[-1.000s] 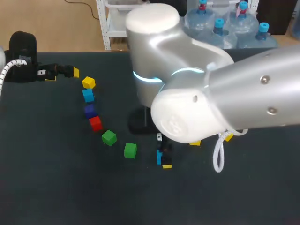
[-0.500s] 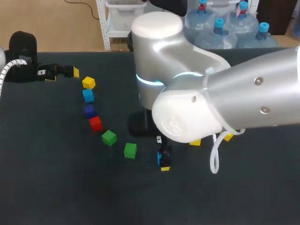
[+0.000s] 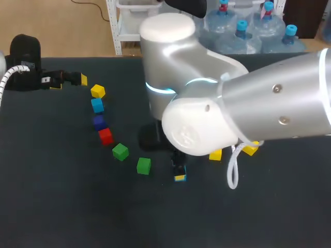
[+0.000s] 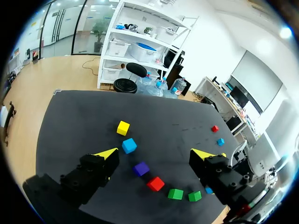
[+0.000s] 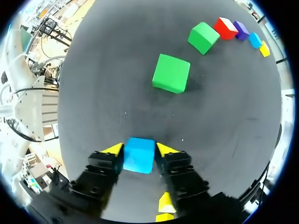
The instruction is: Place the blue cubes, place green cubes on the blue cubes, place the yellow cubes on the green cubes, then place the red cubes on the yellow cubes, and place purple cube on the red cubes.
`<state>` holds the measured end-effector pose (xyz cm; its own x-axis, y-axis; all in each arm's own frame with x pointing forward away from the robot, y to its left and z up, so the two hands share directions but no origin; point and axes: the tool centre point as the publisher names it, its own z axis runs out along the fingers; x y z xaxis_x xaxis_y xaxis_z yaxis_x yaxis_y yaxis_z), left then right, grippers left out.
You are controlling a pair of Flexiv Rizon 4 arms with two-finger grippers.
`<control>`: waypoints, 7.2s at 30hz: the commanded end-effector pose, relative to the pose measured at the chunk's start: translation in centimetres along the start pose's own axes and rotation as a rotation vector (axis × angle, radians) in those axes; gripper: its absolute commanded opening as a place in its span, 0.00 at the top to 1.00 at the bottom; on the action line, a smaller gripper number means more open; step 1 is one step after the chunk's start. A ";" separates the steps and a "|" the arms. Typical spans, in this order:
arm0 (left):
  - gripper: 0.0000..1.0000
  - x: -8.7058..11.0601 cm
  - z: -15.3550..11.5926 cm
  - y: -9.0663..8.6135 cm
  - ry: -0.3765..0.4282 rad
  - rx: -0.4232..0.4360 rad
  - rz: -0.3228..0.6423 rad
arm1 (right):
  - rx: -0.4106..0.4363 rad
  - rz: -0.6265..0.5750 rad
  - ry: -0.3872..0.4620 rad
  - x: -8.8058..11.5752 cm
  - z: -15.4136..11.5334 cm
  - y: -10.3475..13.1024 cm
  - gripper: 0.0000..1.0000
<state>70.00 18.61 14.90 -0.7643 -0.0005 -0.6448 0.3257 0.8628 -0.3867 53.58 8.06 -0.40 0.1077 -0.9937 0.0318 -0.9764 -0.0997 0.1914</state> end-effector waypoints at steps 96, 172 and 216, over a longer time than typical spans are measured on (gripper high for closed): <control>0.00 0.0 0.0 -0.1 0.002 -0.003 -0.001 | 0.021 0.111 -0.032 8.5 -2.6 -16.9 0.74; 0.00 0.0 0.0 -0.1 0.002 -0.003 -0.001 | -0.016 0.288 -0.092 23.3 -6.4 -4.7 0.00; 0.00 0.0 0.0 -0.1 0.002 -0.003 -0.001 | 0.092 0.465 -0.113 28.3 -2.6 -13.4 0.00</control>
<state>70.00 18.61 14.90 -0.7643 -0.0006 -0.6449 0.3258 0.8626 -0.3869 69.29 -18.66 1.14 -0.3606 -0.9325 -0.0194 -0.9303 0.3581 0.0792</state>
